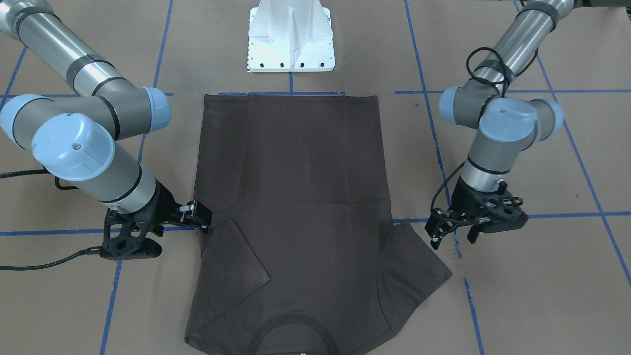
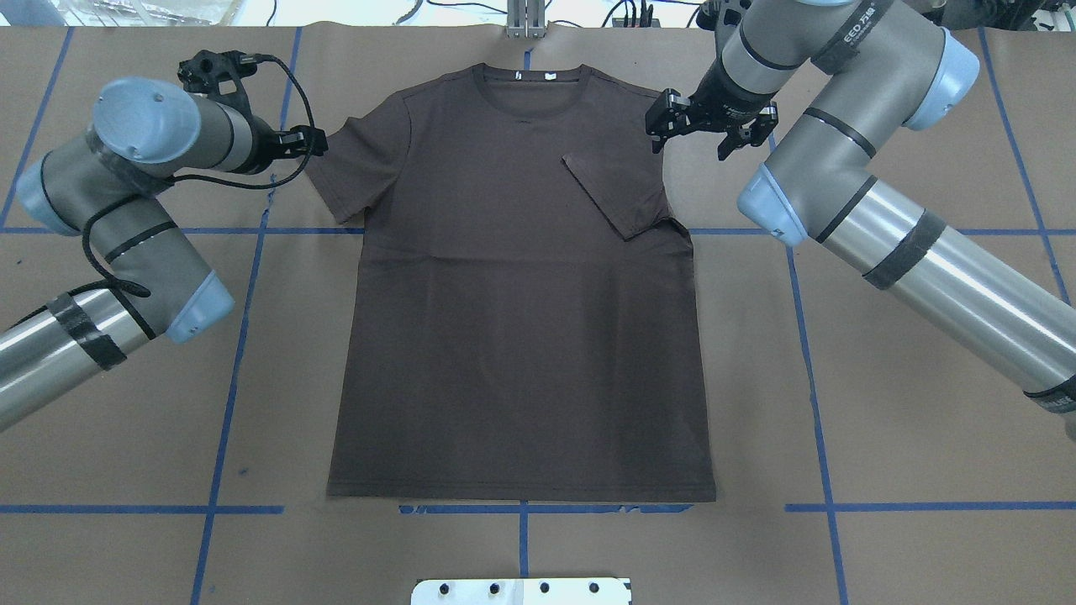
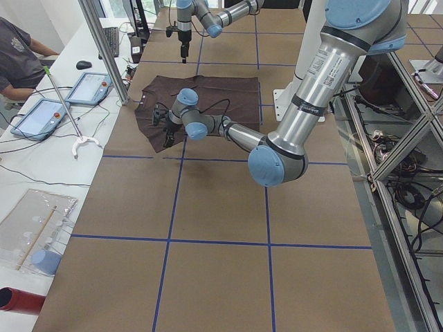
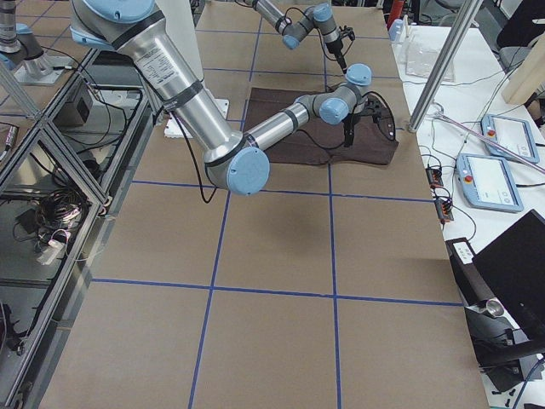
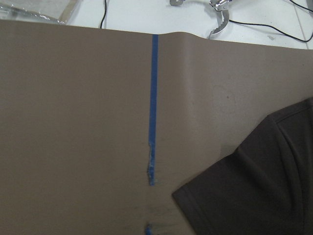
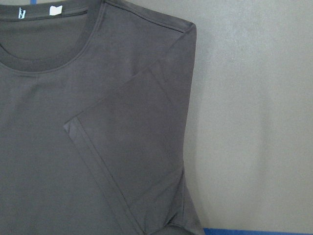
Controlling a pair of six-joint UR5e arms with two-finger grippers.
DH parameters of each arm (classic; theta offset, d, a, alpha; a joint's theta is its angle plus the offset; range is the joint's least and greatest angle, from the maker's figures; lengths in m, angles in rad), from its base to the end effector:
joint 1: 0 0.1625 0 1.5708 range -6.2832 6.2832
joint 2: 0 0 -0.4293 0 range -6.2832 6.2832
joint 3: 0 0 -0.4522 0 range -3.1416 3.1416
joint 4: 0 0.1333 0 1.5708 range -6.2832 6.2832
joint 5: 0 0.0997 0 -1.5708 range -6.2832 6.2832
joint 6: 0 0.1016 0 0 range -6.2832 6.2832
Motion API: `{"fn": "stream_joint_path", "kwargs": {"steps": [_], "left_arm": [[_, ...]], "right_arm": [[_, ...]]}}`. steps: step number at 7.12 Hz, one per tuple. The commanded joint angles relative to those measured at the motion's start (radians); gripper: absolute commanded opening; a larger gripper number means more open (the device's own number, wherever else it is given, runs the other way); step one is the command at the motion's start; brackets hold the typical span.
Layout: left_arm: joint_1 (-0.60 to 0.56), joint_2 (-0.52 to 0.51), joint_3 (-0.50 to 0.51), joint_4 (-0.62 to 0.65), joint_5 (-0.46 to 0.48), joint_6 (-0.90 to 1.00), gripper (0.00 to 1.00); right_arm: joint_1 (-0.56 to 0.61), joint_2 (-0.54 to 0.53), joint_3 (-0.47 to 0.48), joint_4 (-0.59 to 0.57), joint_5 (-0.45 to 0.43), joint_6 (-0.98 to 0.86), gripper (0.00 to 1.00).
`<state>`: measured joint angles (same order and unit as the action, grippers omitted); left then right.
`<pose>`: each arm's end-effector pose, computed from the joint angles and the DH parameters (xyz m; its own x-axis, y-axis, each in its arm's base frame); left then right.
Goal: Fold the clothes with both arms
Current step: 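Move the left gripper to the other sleeve while the right gripper holds position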
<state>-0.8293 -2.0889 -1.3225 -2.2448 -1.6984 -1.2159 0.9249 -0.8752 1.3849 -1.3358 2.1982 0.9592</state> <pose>0.4438 -0.6628 0.3933 0.6016 -0.1465 -0.7853 0.4829 0.8498 0.2114 -0.4220 -0.6823 0.2643 0.5961 0.0185 0.8027 -0.0791 0.9962 0.0357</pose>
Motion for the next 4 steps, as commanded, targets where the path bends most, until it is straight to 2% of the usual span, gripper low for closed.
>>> {"fn": "stream_joint_path", "kwargs": {"steps": [1,2,4], "left_arm": [[0.018,-0.062,0.133,-0.057,0.064,-0.01,0.98],[0.018,-0.086,0.202,-0.099,0.066,-0.007,0.98],[0.019,-0.092,0.239,-0.114,0.088,0.01,0.95]], "right_arm": [[-0.003,0.005,0.0,-0.003,-0.003,0.003,1.0],[-0.004,0.008,-0.001,-0.003,-0.003,0.007,1.0],[-0.009,0.012,-0.004,-0.003,-0.006,0.013,1.0]]}}
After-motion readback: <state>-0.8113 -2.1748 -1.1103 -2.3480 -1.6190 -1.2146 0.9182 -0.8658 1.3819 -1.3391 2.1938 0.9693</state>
